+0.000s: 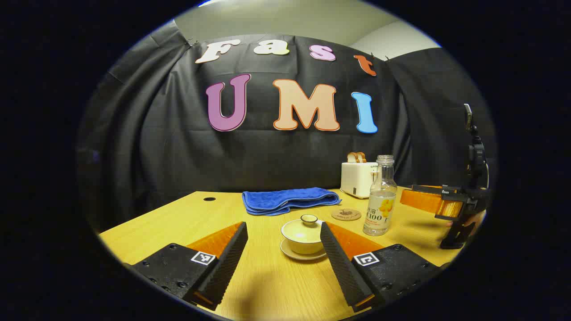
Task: Open the teacup lid with one hand, grasp the water bottle and pour water into the teacup with the other hand; after pouring, place the water bottle on the coaster and then close the teacup lid.
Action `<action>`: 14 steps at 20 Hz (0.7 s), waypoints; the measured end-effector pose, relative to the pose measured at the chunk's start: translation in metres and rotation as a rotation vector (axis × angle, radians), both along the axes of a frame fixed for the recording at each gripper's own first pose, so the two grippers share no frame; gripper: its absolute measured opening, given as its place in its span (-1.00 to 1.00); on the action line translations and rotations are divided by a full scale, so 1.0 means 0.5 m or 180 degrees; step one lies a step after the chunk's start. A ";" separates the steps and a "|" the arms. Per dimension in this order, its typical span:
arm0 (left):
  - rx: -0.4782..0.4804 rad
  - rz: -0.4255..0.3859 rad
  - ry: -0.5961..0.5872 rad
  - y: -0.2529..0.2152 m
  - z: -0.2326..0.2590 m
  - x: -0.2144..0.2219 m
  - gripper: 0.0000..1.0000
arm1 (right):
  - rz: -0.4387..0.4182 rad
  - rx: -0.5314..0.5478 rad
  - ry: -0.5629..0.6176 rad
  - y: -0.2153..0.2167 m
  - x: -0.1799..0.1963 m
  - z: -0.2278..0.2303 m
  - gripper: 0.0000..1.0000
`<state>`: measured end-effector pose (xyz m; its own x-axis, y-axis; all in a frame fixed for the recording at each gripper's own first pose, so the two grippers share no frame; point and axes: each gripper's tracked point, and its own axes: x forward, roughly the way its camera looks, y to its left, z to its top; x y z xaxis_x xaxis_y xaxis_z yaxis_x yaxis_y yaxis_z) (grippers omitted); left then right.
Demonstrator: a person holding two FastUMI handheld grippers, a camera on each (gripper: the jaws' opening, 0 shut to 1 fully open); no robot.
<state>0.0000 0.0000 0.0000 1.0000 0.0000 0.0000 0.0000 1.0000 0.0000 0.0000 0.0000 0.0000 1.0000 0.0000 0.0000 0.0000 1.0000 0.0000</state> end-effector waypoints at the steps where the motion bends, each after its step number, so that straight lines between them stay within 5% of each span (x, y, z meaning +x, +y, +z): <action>1: 0.0001 0.0000 -0.0007 0.000 0.001 0.000 0.92 | 0.0007 -0.0014 -0.0011 0.002 0.002 0.001 0.94; 14: 0.0027 0.0080 -0.0014 0.004 -0.002 0.011 0.92 | -0.0093 -0.0165 -0.0011 -0.002 -0.004 -0.001 0.93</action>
<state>0.0053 0.0019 -0.0009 0.9997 0.0251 0.0044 -0.0251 0.9996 0.0086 -0.0019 -0.0009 -0.0007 0.9996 -0.0291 0.0042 0.0293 0.9982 -0.0518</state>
